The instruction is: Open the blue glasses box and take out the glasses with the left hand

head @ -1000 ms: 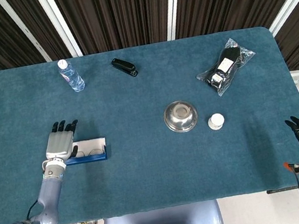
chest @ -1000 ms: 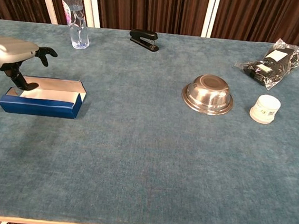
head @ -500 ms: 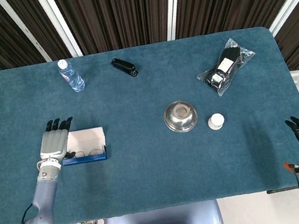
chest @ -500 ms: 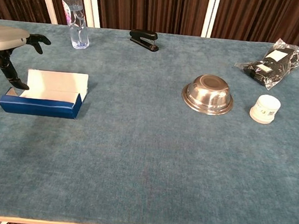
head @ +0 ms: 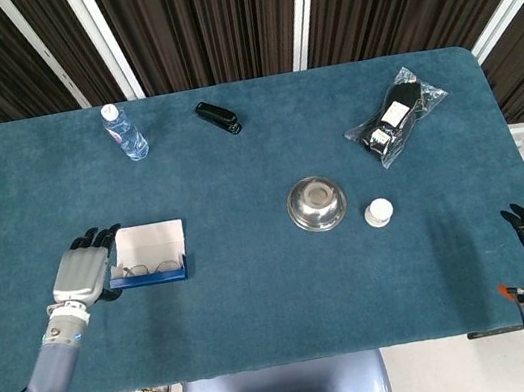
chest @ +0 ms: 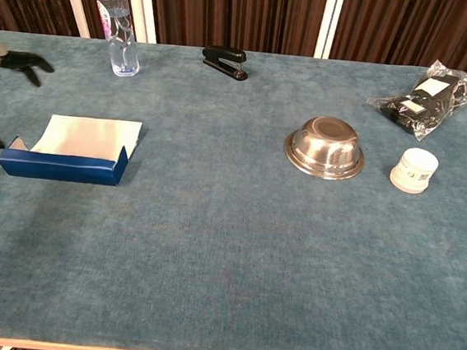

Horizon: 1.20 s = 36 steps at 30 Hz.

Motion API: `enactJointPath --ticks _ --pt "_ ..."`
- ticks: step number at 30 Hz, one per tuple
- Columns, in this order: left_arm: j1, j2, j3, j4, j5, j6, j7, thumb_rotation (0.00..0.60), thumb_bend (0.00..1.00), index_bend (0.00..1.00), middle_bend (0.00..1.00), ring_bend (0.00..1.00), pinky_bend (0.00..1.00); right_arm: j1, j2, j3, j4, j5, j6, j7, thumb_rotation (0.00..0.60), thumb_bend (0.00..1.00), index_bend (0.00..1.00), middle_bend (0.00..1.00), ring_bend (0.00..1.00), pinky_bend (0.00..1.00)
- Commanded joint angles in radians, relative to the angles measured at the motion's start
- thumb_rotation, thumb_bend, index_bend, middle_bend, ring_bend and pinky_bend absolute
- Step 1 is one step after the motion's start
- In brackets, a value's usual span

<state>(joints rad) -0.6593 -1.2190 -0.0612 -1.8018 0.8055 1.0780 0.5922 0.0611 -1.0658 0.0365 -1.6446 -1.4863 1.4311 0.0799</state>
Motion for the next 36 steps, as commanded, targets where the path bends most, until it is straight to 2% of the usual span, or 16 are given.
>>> enactJointPath --ticks 1,4,6,9,12,15,25,29,36 --pt "0.004 0.024 0.011 -0.020 -0.002 -0.004 0.011 0.600 0.16 0.03 0.23 0.18 0.31 0.000 0.000 0.000 0.000 0.000 0.001 -0.002 0.600 0.11 0.00 0.00 0.00 0.21" --pt "0.007 0.040 0.022 -0.034 0.006 -0.006 0.014 0.600 0.16 0.04 0.44 0.40 0.47 0.000 -0.001 0.000 -0.001 0.002 0.000 -0.003 0.600 0.11 0.00 0.00 0.00 0.21" --pt "0.007 0.045 0.033 -0.035 0.015 -0.006 0.024 0.600 0.16 0.06 0.66 0.61 0.63 0.000 -0.001 0.001 -0.001 0.003 -0.002 -0.003 0.600 0.11 0.00 0.00 0.00 0.21" --pt "0.000 0.051 0.050 -0.039 -0.009 -0.037 0.039 0.600 0.17 0.08 0.81 0.75 0.77 0.000 0.000 0.000 -0.002 0.003 -0.002 -0.002 0.600 0.11 0.00 0.00 0.00 0.21" --pt "-0.025 0.049 0.066 -0.036 -0.066 -0.092 0.068 0.600 0.18 0.09 0.91 0.84 0.85 0.000 0.001 0.001 -0.003 0.004 -0.003 -0.002 0.600 0.11 0.00 0.00 0.00 0.21" --pt "-0.044 0.049 0.074 -0.039 -0.108 -0.113 0.091 0.600 0.18 0.12 0.95 0.88 0.87 0.000 0.001 0.001 -0.003 0.005 -0.003 -0.001 0.600 0.11 0.00 0.00 0.00 0.21" --pt "-0.076 0.010 0.105 -0.022 -0.184 -0.122 0.122 0.600 0.18 0.15 0.97 0.89 0.88 0.000 0.002 0.001 -0.004 0.005 -0.004 0.000 0.600 0.11 0.00 0.00 0.00 0.21" --pt "-0.080 0.009 0.115 -0.028 -0.183 -0.119 0.122 0.600 0.18 0.16 0.97 0.89 0.88 0.000 0.002 0.001 -0.005 0.006 -0.004 -0.001 0.600 0.11 0.00 0.00 0.00 0.21" --pt "-0.073 0.058 0.142 -0.091 -0.147 -0.104 0.111 0.600 0.18 0.20 0.98 0.90 0.89 0.000 0.002 0.001 -0.004 0.005 -0.003 -0.001 0.600 0.11 0.00 0.00 0.00 0.21"
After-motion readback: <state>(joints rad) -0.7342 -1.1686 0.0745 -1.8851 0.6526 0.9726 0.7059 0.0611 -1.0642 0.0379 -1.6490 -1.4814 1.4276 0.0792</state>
